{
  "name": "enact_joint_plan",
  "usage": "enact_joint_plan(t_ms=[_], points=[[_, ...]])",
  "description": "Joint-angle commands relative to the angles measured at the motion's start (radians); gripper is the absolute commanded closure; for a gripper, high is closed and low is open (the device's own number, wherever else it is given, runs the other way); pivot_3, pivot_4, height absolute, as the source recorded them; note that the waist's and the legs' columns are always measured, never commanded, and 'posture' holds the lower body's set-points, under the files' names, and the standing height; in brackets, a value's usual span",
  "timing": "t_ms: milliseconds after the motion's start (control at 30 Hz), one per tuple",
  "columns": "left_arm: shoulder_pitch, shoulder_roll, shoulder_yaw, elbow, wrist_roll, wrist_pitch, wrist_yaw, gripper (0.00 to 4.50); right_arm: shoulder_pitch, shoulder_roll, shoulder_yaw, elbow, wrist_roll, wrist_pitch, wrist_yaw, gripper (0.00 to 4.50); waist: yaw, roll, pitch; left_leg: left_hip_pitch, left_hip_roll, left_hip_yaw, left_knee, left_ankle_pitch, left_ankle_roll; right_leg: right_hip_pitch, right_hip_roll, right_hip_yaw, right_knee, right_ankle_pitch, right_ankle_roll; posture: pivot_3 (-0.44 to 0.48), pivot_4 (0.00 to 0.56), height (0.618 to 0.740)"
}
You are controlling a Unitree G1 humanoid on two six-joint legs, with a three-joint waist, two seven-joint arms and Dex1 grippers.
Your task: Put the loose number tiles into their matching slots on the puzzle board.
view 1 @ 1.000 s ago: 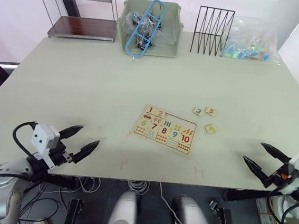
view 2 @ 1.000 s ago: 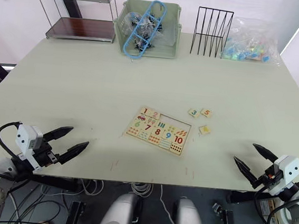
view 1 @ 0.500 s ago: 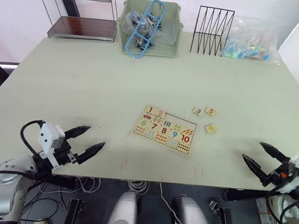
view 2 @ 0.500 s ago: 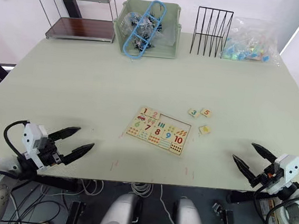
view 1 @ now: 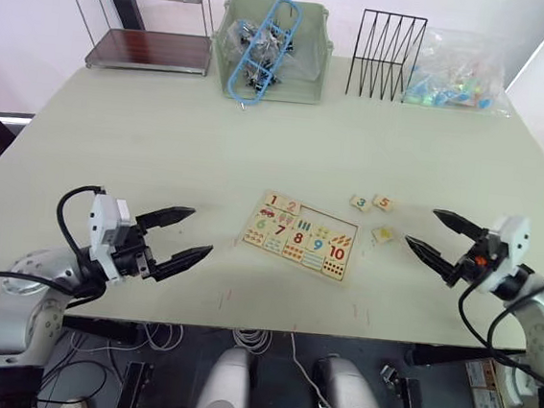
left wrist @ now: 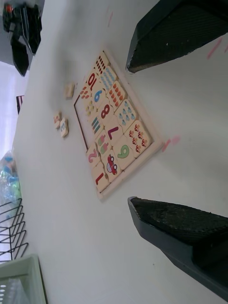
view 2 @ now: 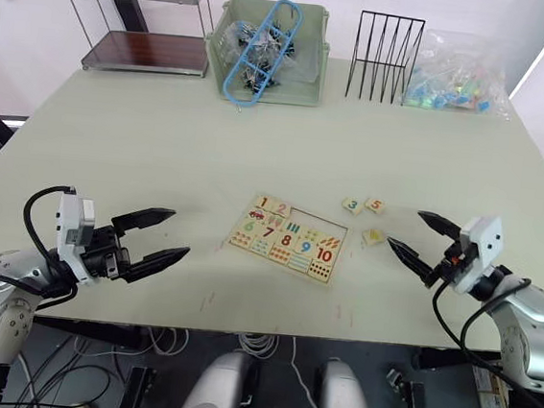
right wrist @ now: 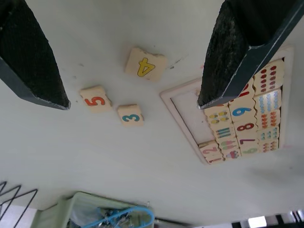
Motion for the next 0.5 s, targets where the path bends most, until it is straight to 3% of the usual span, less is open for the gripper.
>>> enact_joint_plan(t_ms=[33, 500], points=[[-0.021, 0.008, 0.003, -0.034, -0.038, 0.003, -0.017, 0.08, -0.113, -0.010, 0.077, 0.010, -0.076, 0.046, -0.032, 0.00, -0.004, 0.000, 0.000, 0.000, 0.000, 0.000, 0.000, 0.000, 0.000, 0.000, 0.000, 0.000, 0.000, 0.000, 0.000, 0.000, 0.150, 0.740], [-0.022, 0.015, 0.013, -0.069, -0.048, 0.002, -0.013, 0.08, -0.424, 0.025, 0.279, 0.248, -0.280, 0.175, -0.067, 0.00, -0.003, 0.000, 0.000, -0.001, 0.000, 0.000, -0.001, 0.000, 0.000, -0.001, 0.000, 0.000, -0.001, 0.000, 0.000, 0.000, 0.150, 0.740]])
